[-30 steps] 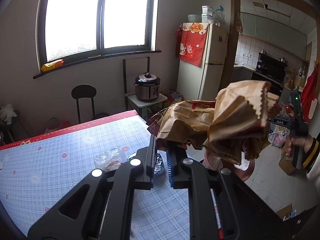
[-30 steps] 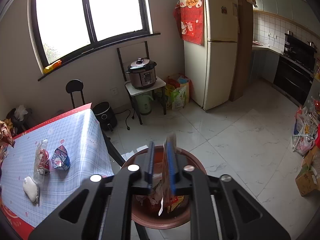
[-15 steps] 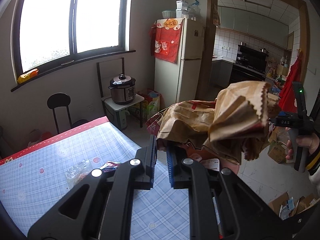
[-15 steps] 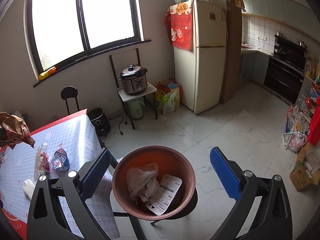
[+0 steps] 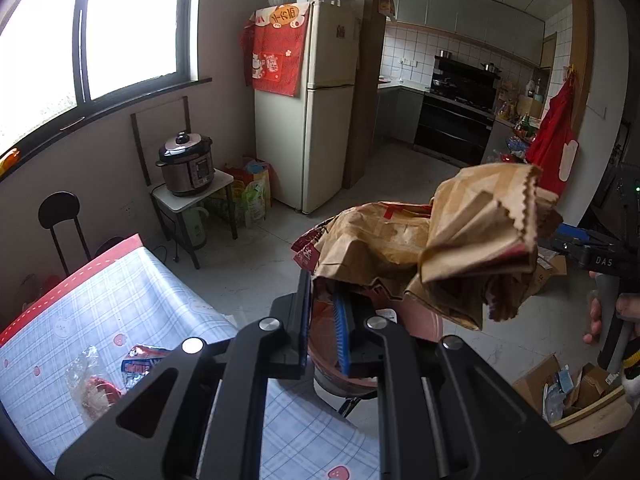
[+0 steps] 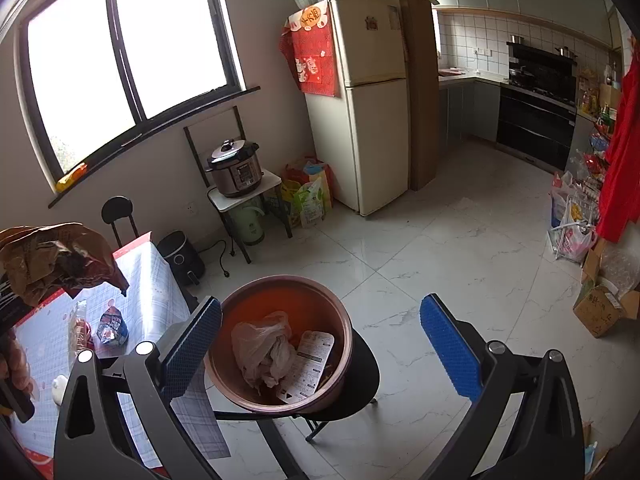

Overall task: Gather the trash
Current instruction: 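Open the right tool over the bin while the left tool drops the brown bag in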

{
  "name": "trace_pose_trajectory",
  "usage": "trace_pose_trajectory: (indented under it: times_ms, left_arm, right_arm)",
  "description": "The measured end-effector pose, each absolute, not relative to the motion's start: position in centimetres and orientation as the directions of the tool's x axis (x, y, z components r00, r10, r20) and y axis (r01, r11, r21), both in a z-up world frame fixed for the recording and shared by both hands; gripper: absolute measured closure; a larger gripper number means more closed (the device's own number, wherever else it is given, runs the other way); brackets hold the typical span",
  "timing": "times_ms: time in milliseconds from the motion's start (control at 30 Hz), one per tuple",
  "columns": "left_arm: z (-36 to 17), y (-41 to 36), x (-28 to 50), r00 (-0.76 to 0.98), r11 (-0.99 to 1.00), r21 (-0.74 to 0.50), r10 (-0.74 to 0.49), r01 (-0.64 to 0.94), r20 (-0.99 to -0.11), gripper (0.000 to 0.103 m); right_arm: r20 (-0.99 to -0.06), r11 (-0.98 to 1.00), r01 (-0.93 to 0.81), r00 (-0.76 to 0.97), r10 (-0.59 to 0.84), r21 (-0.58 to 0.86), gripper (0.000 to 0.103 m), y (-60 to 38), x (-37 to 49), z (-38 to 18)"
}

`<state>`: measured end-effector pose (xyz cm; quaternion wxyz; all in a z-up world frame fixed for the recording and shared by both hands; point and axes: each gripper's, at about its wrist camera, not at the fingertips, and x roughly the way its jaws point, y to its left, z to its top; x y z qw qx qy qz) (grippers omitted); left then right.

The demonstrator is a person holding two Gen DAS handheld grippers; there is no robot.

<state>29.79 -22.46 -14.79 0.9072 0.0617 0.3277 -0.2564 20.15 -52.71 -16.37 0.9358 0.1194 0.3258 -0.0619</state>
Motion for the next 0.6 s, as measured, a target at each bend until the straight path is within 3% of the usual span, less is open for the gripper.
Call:
trace_pose_trajectory:
  times_ms: [333, 600]
  left_arm:
    - [-16.9, -29.4, 33.7, 0.55, 0.824, -0.116, -0.468, 0.555, -0.692, 0.087]
    - [-18.3, -32.9, 36.3, 0.522, 0.825, -0.131, -0.461, 0.549, -0.718, 0.079]
  right_arm:
    - [-0.639, 0.948, 0.251, 0.766, -0.072, 0.194, 0.005, -55.0, 18.3, -17.5]
    - [-0.652, 0.942, 0.272, 0.753, -0.082, 0.195, 0.005, -55.7, 17.6, -18.1]
